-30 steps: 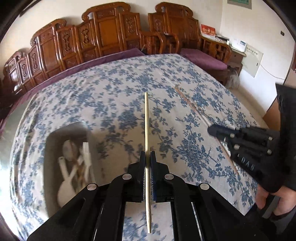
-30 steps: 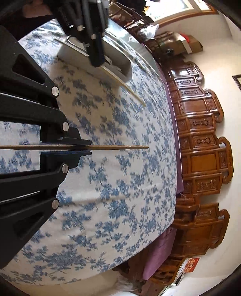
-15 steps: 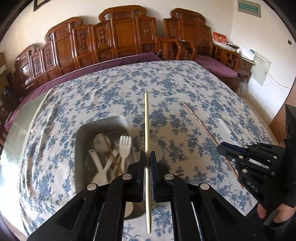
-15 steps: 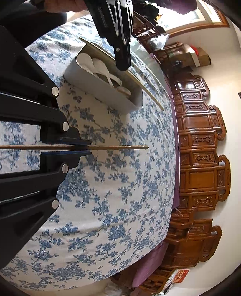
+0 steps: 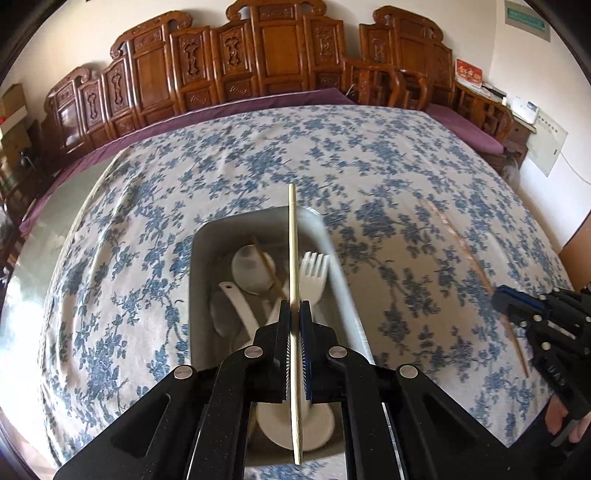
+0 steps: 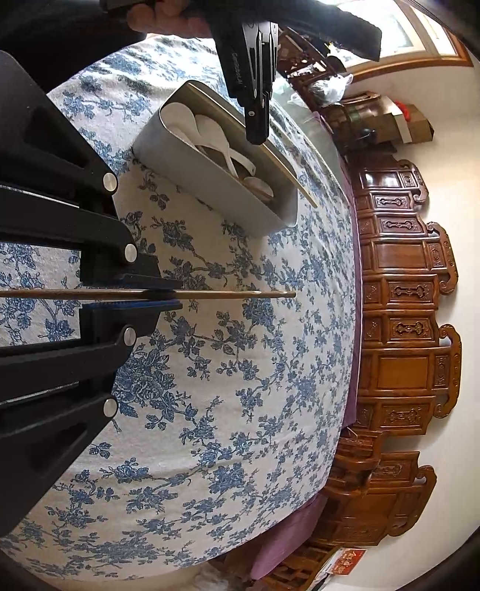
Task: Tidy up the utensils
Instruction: 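Carry both chopsticks to the tray and lower the left tool's chopstick in, then open the left tool over the tray while the right tool lowers its chopstick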
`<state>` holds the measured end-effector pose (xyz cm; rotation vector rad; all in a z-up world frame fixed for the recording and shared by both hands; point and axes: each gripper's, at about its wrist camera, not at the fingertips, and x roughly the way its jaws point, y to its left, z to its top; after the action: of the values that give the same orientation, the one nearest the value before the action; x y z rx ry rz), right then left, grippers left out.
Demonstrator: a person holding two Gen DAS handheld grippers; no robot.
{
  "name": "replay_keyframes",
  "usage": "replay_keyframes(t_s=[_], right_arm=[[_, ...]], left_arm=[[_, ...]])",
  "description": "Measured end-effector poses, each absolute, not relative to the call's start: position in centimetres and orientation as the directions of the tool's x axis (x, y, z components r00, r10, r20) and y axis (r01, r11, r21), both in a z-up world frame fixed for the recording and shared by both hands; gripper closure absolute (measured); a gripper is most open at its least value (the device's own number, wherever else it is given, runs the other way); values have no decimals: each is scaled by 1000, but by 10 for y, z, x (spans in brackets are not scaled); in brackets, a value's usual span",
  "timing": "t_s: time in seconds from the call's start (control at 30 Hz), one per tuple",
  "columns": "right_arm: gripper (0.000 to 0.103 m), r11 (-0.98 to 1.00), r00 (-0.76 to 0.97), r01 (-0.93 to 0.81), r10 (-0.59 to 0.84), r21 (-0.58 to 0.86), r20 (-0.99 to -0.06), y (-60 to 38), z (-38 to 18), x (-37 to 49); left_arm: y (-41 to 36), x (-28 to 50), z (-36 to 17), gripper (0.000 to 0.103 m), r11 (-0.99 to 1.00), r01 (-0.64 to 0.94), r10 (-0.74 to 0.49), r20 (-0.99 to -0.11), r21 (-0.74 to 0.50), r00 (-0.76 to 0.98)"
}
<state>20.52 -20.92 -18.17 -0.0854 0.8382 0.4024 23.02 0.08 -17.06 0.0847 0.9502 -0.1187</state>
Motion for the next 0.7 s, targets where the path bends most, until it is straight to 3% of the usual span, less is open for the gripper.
replay_keyframes(t_s=[0.7], right_arm=[[97, 914, 591, -396, 323, 83, -739, -201, -182, 204]], left_arm=[[30, 237, -205, 97, 995, 99, -34, -857, 20, 514]])
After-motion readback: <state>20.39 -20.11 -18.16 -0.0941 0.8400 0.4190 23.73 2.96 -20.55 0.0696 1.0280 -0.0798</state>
